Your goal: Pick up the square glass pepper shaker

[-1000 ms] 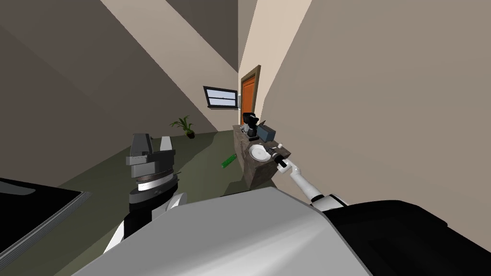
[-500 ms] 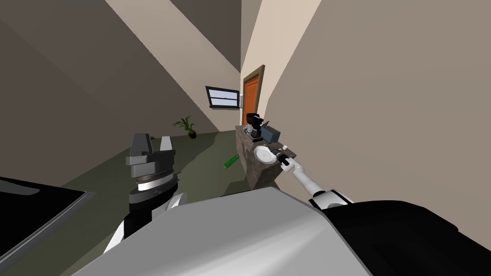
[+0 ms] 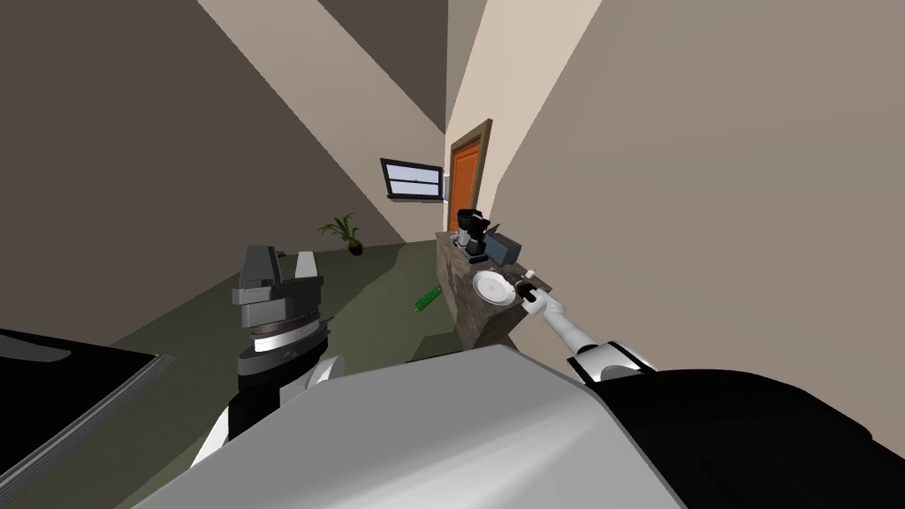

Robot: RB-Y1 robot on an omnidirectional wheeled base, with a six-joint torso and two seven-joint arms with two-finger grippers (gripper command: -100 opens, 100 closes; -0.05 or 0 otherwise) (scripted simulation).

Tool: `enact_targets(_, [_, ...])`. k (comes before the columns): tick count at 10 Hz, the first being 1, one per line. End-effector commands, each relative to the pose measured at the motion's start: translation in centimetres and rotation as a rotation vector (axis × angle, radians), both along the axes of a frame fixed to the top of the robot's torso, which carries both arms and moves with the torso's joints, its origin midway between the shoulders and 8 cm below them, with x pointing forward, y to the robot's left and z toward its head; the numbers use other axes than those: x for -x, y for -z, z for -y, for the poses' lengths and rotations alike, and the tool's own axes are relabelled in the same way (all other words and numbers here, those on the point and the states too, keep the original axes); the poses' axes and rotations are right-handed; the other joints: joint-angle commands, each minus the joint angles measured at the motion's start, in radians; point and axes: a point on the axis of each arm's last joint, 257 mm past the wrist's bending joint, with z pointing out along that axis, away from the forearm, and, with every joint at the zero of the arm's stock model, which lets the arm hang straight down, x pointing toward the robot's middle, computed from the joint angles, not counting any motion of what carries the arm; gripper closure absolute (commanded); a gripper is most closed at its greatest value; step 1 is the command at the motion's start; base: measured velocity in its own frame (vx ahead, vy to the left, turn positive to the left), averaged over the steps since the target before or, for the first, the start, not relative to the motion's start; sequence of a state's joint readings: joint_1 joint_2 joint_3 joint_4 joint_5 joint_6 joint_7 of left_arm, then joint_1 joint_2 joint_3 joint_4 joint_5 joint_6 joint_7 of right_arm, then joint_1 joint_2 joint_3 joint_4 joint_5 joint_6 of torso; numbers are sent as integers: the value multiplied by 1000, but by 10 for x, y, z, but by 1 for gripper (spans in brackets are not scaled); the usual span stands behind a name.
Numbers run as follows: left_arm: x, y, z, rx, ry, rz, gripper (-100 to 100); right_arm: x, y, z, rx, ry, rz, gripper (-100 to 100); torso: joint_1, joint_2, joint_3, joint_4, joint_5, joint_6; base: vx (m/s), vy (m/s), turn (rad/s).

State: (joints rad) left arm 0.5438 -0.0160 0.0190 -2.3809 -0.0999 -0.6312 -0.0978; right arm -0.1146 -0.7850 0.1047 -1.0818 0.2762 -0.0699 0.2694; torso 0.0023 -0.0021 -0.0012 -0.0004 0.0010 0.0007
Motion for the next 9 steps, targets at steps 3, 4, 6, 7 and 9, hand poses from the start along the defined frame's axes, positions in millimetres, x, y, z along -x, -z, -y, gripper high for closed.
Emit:
enact_targets(3, [0, 0, 0, 0, 0, 0, 0, 13, 8, 47, 69, 92, -60, -100, 2, -2, -2, -1, 0, 0, 83, 72, -1])
enact_targets(4, [0, 0, 0, 0, 0, 0, 0, 15, 2, 68, 109, 131, -75, -100, -1, 0, 0, 0, 0, 0, 63, 39, -3])
enact_targets(6, [0, 0, 0, 0, 0, 0, 0, 27, 6, 100, 147, 196, -117, -100, -1, 0, 0, 0, 0, 0, 72, 48, -6])
enact_targets(7, [0, 0, 0, 0, 0, 0, 0, 32, 11, 106, 147, 209, -130, -100, 0, -1, -1, 0, 0, 0, 82, 48, -10])
enact_targets(9, [0, 0, 0, 0, 0, 0, 0, 53, 7, 154, 212, 310, -187, -100, -1, -2, -1, -1, 0, 0, 108, 47, -17])
